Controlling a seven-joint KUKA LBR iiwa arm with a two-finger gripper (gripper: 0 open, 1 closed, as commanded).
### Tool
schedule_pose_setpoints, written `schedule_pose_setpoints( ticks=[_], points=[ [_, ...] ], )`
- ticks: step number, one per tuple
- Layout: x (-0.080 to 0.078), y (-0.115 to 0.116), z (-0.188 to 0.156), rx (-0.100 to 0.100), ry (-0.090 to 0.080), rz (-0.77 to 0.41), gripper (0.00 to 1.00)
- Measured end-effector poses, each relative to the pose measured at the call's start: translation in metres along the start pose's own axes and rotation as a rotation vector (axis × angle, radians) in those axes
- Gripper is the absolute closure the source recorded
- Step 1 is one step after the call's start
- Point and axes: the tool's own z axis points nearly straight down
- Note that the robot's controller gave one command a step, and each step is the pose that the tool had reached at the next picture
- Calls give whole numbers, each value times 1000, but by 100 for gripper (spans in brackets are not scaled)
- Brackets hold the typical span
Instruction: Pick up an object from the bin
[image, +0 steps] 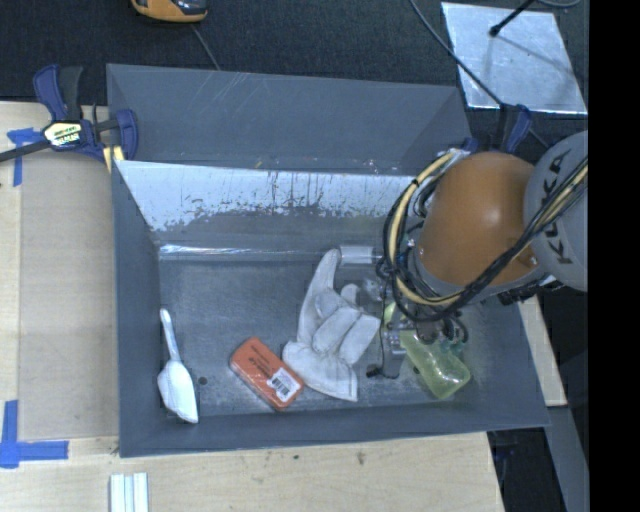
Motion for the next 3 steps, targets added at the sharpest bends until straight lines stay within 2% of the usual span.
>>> schedule_pose_setpoints(
  ticks=[1, 2, 3],
  points=[
    [-2, 0, -4, 0, -8, 0, 0],
    [-15, -5, 47, 1, -15, -46, 0],
    [-21, -5, 86, -2, -15, 18, 100]
  ],
)
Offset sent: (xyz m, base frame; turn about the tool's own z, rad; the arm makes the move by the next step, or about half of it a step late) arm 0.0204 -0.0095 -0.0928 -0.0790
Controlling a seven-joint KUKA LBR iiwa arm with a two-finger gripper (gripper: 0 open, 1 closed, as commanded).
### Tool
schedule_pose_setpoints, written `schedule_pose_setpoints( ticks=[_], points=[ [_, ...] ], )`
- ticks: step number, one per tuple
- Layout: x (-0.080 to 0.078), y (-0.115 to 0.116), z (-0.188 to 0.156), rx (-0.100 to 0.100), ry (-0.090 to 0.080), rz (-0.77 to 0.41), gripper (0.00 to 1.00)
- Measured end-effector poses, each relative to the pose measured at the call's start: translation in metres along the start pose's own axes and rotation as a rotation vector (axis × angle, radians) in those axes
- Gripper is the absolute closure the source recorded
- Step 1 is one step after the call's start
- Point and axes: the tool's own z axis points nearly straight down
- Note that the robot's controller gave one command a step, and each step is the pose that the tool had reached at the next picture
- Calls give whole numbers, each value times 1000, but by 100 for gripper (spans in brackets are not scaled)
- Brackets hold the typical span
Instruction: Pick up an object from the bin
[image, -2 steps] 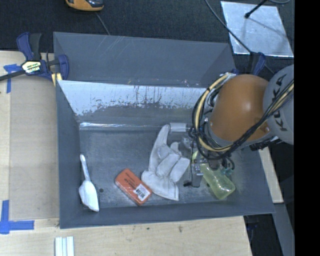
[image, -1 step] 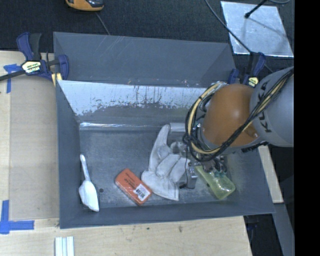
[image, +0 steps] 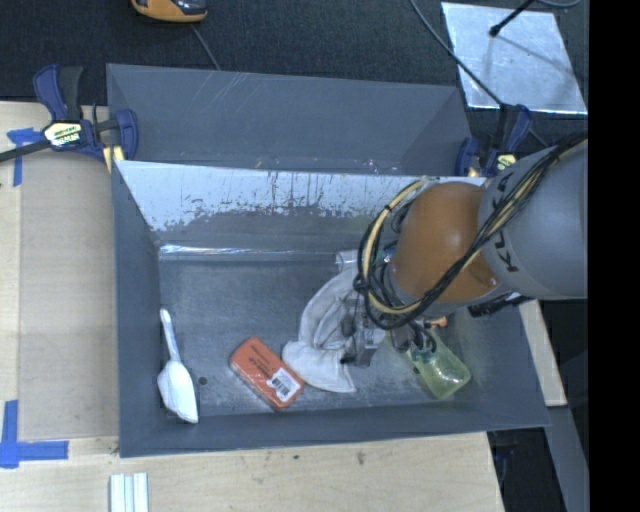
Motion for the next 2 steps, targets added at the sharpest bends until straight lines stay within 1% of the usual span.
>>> schedule_pose_setpoints(
  ticks=[1, 2],
  points=[
    [0, 0, 0, 0, 0, 0, 100],
    [2, -17, -126, 2, 6, -15, 100]
  ],
)
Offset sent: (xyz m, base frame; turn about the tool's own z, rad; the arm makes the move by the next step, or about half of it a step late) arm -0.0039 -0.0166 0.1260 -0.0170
